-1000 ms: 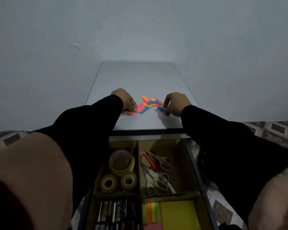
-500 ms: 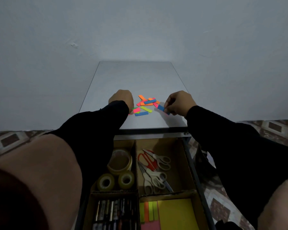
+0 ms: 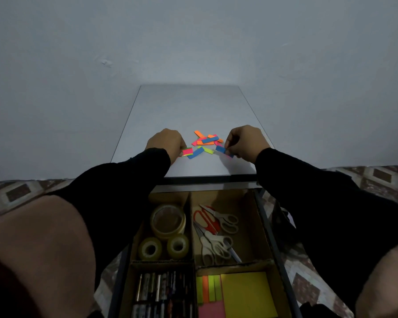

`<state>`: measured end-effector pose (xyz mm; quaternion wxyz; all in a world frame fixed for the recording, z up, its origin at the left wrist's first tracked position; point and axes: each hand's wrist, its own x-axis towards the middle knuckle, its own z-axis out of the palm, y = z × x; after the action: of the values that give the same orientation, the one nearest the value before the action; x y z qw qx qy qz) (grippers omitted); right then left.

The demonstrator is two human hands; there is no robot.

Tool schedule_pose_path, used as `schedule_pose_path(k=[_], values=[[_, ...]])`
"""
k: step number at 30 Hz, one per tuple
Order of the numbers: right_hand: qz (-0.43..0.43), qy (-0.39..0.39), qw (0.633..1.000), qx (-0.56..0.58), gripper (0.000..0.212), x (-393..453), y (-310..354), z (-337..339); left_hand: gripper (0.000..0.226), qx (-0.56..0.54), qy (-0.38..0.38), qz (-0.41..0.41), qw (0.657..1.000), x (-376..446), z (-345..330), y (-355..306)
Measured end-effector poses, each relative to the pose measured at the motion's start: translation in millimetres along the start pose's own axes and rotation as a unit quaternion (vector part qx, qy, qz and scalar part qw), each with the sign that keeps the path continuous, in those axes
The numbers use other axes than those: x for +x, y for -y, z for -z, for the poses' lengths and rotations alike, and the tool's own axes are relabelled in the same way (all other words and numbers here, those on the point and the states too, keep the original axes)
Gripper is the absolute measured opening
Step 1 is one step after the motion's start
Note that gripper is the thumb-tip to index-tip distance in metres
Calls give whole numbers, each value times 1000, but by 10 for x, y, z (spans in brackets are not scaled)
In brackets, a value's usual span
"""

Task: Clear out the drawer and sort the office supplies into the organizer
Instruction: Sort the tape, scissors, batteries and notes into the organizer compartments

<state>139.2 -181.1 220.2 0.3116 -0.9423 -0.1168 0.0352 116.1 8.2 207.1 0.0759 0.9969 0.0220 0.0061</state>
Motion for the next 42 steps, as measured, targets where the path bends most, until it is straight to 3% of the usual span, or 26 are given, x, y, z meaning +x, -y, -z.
schedule_pose_path(k=[6,13,19,25,36,42], values=[[13,-19,1000,-3,10,-39,30,-44,32,63,-23,-63,996,-152,-56,15],[17,13,998,65,20,-64,179,-115,30,-20,-21,-11,1000,-198,-43,-19],[70,60,992,-91,36,-62,344,-171,28,-51,-24,0,998,-211,22,-45],[106,21,974,-199,30,-49,382,-354,29,-33,-21,-15,999,-259,9,-74],[39,1,971,-235,23,22,204,-332,29,-36,-19,-22,999,-248,56,49],[69,6,968,-241,21,-62,145,-276,32,-11,8,-35,999,-259,-1,45]])
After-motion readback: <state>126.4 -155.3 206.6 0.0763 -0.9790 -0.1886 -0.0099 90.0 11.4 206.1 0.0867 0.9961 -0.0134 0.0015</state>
